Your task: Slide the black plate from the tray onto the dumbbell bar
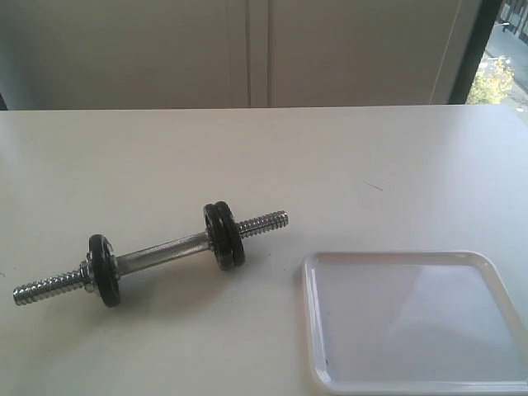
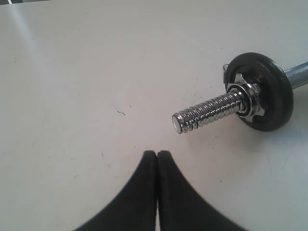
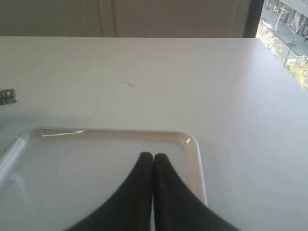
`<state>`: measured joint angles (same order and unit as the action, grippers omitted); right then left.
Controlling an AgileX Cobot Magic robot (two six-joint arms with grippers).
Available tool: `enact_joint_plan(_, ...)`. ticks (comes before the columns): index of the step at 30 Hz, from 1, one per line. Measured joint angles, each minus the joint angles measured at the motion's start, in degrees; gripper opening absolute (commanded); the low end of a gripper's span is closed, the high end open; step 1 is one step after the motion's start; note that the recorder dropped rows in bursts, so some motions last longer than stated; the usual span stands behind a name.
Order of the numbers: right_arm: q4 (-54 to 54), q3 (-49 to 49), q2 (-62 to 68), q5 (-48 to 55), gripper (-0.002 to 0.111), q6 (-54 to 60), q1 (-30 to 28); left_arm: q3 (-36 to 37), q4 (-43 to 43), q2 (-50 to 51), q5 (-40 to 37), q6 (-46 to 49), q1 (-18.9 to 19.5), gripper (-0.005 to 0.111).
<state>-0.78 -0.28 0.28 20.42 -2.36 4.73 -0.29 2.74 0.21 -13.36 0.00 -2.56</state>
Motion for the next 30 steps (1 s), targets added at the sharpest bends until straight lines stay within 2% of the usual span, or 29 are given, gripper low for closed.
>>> enact_joint_plan(6, -0.55, 0.0, 0.0, -0.22, 0.0, -0.19, 1.91, 0.0, 0.0, 0.0, 0.0, 0.0, 0.0, 0.0)
enact_joint_plan(30, -0.55, 0.0, 0.0, -0.65, 0.0, -0.19, 2.19, 0.0, 0.0, 0.0, 0.0, 0.0, 0.0, 0.0)
